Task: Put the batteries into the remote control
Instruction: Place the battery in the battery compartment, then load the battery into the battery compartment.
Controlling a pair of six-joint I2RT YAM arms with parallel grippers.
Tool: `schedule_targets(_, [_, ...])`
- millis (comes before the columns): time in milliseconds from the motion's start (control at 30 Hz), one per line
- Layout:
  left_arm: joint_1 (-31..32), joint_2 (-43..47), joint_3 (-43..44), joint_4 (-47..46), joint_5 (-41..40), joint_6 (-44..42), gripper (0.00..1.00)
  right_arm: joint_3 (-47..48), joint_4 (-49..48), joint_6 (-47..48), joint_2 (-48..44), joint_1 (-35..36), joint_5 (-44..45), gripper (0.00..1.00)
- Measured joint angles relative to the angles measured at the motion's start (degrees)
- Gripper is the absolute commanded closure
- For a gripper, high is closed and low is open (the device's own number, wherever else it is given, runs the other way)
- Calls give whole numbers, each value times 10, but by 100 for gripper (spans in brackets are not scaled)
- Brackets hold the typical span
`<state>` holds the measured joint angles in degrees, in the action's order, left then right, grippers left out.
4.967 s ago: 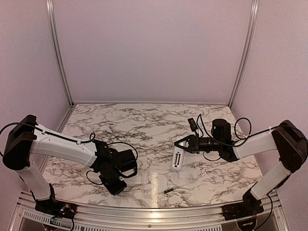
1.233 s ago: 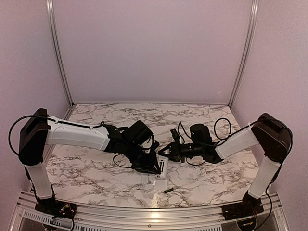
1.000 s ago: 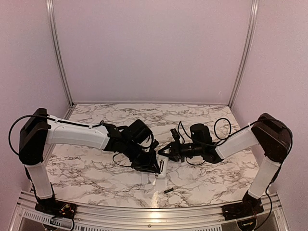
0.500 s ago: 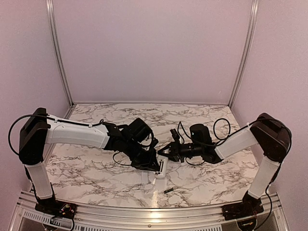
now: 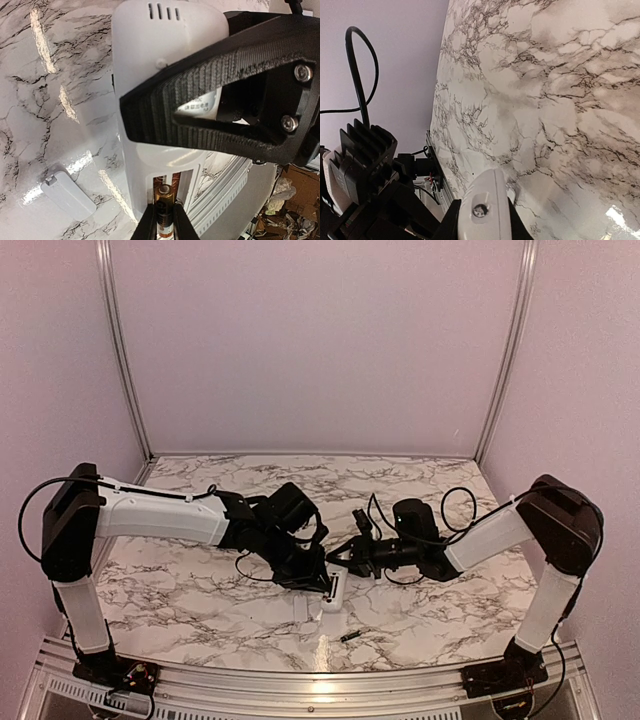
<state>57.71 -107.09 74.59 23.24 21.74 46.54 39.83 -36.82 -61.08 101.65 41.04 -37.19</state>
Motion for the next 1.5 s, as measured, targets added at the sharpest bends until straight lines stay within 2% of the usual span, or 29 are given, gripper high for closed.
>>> schedule_targets(400, [-3,-3,7,2,1,-1,82,0,-7,-8,5,0,0,100])
schedule_targets(633, [-3,-1,7,-3,0,-9,66,0,-14,-13,9,1,0,100])
schedule_targets(800, [-13,23,1,-2,-28,-20,56,0,-32,-21,10,3,-20,100])
schedule_targets(1033, [-31,66,-11,-12,-45,-38,52,0,-39,-24,10,3,-35,100])
schedule_targets(1133, [-31,113,-66,-53,-64,-61,46,0,-42,-24,10,3,-40,100])
schedule_targets(1233, [-30,188,-141,-107,-93,-97,25,0,-45,-23,10,2,-49,100])
schedule_targets(1267, [-30,228,-176,-131,-105,-113,22,0,-46,-23,10,2,-52,100])
schedule_targets(1367, [-30,324,-238,-180,-126,-171,21,0,-47,-21,9,2,-61,100])
schedule_targets(1500, [-30,360,-243,-228,-120,-256,27,0,-47,-19,5,2,-71,100])
